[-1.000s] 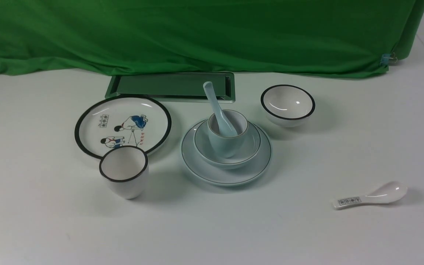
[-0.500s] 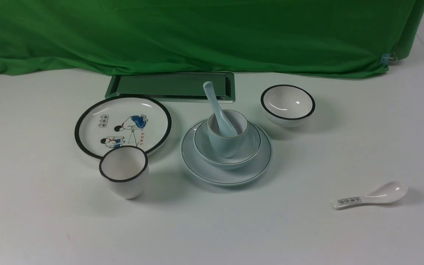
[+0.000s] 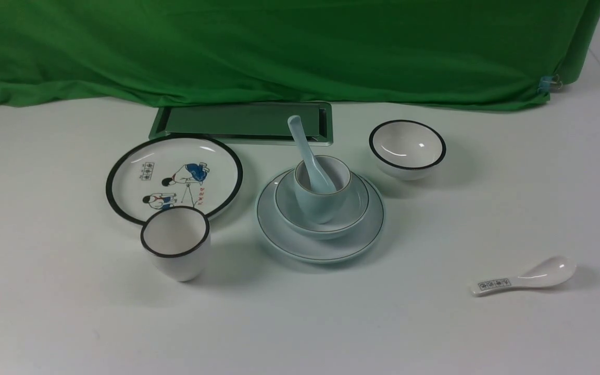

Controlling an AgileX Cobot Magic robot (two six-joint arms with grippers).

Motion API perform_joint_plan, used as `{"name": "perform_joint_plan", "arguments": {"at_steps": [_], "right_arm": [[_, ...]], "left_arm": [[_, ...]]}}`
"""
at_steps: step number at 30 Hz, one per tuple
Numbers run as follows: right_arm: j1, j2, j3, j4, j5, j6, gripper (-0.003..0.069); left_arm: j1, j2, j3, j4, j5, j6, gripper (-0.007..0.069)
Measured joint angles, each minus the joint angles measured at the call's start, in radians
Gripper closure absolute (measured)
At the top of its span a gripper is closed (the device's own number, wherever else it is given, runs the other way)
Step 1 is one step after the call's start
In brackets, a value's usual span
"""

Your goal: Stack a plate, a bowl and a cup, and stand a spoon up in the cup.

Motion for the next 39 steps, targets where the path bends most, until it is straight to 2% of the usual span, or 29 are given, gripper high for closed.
{"name": "perform_joint_plan", "arguments": {"at_steps": [1, 2, 5, 10, 13, 18, 25, 39], "right_arm": [[0.0, 0.0, 0.0, 0.0, 0.0, 0.0, 0.0567], [0.0, 0.0, 0.0, 0.0, 0.0, 0.0, 0.0567], [0.0, 0.0, 0.0, 0.0, 0.0, 0.0, 0.0557], [0.0, 0.0, 0.0, 0.0, 0.002, 0.0, 0.0546], [0.0, 0.0, 0.0, 0.0, 0.002, 0.0, 0.0543], [0.0, 0.0, 0.0, 0.0, 0.002, 0.0, 0.0536], [0.0, 0.0, 0.0, 0.0, 0.003, 0.0, 0.0514], [0.0, 0.0, 0.0, 0.0, 0.003, 0.0, 0.0482]], "left_arm": [[0.044, 0.0, 0.031, -0.032, -0.059, 0.022, 0.0656], [0.044, 0.0, 0.031, -0.032, -0.059, 0.022, 0.0656], [0.193, -0.013, 0.137, -0.106, -0.198, 0.092, 0.0656], [0.312, -0.076, 0.256, -0.123, -0.217, 0.181, 0.0656], [0.325, -0.09, 0.294, -0.13, -0.211, 0.197, 0.0656], [0.325, -0.093, 0.309, -0.144, -0.09, 0.182, 0.0656], [0.325, -0.093, 0.309, -0.079, -0.095, 0.181, 0.0656], [0.328, -0.093, 0.309, -0.06, -0.095, 0.181, 0.0656]]}}
